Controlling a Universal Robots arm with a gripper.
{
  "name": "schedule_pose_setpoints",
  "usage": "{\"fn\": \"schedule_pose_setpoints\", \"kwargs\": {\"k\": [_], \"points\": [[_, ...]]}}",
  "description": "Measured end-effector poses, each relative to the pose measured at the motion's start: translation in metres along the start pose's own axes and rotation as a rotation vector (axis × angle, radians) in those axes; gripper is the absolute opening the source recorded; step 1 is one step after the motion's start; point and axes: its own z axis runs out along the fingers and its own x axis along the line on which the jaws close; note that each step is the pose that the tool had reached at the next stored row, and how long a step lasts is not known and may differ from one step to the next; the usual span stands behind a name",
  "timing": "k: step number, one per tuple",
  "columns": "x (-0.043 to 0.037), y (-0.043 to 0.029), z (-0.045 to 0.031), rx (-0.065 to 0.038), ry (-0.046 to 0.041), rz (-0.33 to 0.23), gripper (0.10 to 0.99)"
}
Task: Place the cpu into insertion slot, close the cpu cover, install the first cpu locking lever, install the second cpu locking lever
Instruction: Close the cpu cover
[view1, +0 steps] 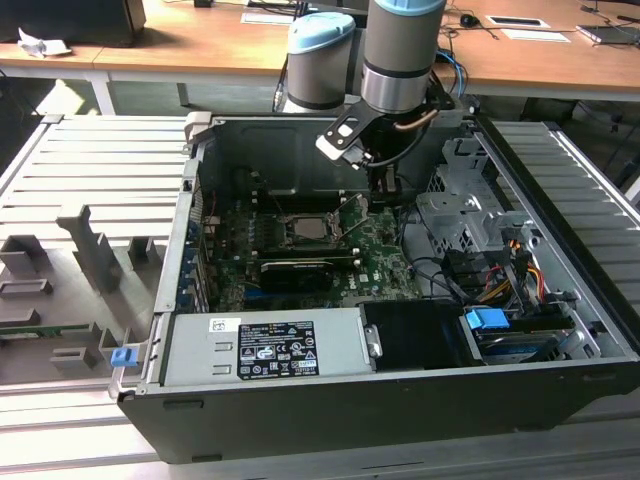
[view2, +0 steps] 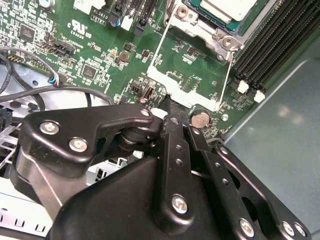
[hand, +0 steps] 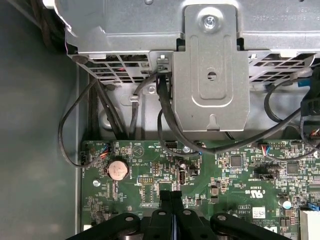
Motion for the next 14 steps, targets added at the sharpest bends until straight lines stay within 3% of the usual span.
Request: {"fn": "schedule_pose_setpoints", "kwargs": {"k": [8, 14], "points": [[0.0000, -0.0049, -0.0003, 0.000, 0.0000, 0.000, 0.106], [-0.0001, -0.0124, -0.0008, 0.000, 0.0000, 0.000, 0.106]]}}
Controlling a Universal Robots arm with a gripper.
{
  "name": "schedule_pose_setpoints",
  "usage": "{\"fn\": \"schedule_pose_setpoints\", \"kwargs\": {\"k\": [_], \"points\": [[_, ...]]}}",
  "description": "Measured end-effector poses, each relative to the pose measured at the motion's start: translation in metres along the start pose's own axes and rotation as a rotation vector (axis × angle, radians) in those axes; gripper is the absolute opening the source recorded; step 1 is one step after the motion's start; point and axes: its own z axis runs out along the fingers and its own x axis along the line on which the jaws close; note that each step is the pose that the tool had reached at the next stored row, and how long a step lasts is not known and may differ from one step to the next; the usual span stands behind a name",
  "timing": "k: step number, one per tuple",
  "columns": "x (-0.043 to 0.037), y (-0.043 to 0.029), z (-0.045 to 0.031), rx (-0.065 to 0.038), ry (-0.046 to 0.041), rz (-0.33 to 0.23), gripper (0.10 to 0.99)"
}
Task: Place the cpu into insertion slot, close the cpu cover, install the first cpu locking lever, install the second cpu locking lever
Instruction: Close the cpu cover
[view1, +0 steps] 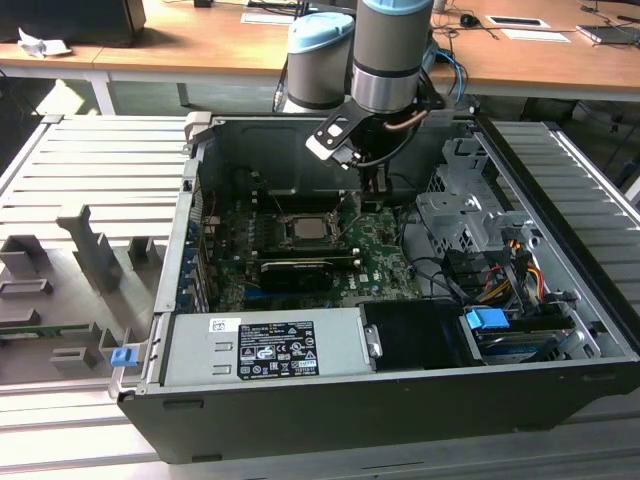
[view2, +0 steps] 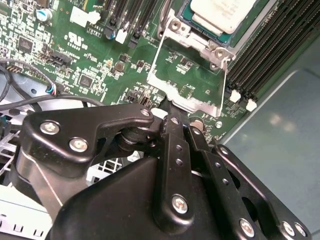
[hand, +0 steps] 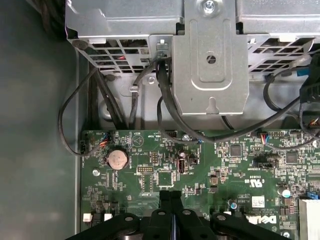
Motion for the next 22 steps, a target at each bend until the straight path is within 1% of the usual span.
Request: {"fn": "schedule_pose_setpoints", "kwargs": {"k": [6, 7, 9, 22], "points": [[-0.0001, -0.0056, -0.0004, 0.000, 0.0000, 0.000, 0.106], [-0.0001, -0.0104, -0.0007, 0.000, -0.0001, 0.000, 0.106], [-0.0001, -0.0138, -0.0009, 0.000, -0.0001, 0.000, 0.106], [-0.0002, -0.0166, -0.0010, 0.000, -0.0001, 0.000, 0.106]]}}
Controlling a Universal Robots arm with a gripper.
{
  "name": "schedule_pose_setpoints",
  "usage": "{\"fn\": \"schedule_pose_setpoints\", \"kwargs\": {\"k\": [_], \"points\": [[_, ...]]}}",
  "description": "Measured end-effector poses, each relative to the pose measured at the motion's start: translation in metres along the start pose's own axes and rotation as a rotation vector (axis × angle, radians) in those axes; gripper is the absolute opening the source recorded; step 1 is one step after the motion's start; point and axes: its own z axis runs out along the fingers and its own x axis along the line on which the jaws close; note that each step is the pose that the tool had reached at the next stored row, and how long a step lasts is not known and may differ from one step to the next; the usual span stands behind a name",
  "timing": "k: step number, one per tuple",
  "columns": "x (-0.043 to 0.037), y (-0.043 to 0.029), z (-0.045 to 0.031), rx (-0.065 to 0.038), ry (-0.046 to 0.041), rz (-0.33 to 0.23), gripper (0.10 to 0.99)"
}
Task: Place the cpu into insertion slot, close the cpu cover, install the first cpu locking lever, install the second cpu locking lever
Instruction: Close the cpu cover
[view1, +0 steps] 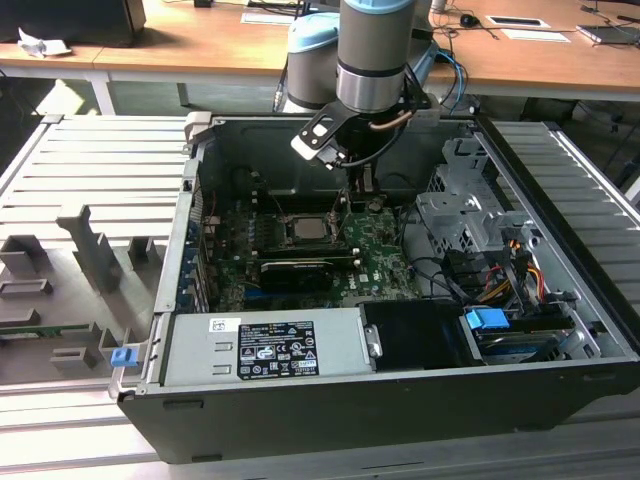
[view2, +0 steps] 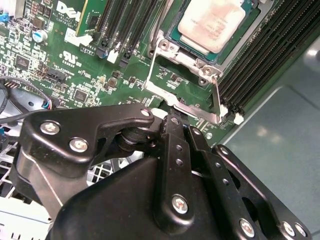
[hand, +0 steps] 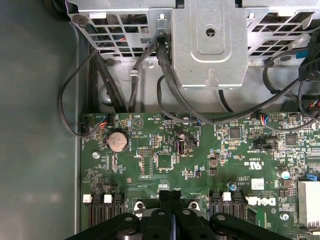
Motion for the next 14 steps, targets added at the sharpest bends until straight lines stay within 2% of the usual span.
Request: {"fn": "schedule_pose_setpoints", "kwargs": {"k": [14], "points": [[0.0000, -0.0026, -0.0001, 0.000, 0.0000, 0.000, 0.106]]}}
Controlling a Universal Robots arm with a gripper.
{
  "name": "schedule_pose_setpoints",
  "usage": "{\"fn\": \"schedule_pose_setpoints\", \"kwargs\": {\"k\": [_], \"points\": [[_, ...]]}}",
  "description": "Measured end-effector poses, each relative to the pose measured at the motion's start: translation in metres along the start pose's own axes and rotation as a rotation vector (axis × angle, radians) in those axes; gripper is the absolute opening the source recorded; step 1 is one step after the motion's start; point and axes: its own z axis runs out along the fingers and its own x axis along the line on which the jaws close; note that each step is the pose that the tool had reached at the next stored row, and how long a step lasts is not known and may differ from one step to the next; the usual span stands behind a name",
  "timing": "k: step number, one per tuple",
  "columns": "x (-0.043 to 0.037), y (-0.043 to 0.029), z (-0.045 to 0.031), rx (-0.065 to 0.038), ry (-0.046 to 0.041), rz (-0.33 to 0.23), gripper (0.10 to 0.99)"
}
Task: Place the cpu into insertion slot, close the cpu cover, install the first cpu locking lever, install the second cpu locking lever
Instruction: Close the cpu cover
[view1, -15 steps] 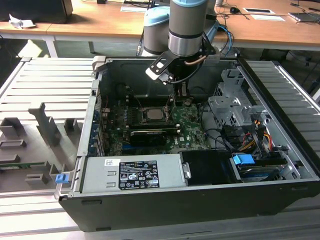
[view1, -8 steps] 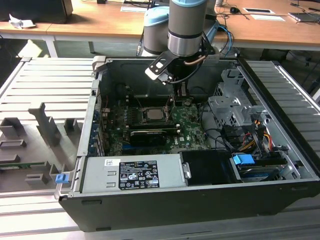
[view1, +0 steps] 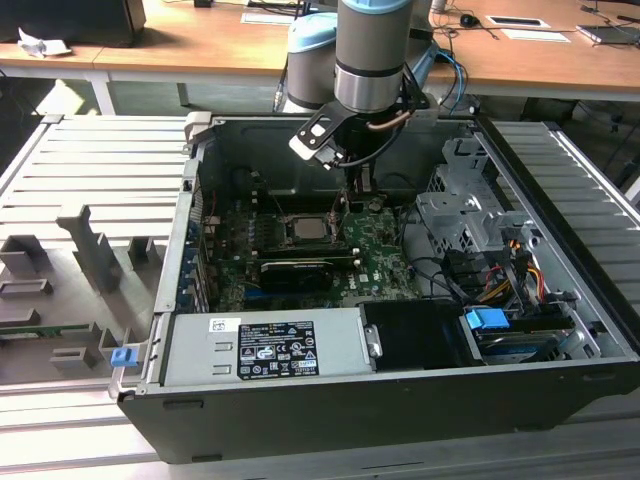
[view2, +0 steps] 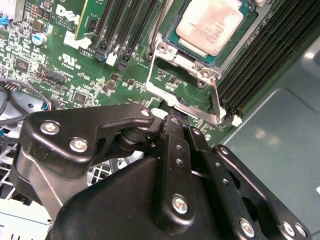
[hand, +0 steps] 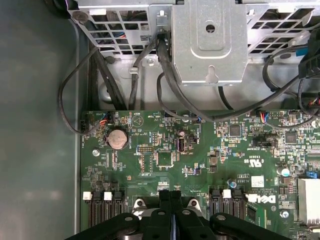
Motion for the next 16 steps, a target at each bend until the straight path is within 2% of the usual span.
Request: {"fn": "schedule_pose_setpoints", "kwargs": {"k": [16], "points": [[0.0000, -0.0034, -0.0001, 0.000, 0.0000, 0.000, 0.106]]}}
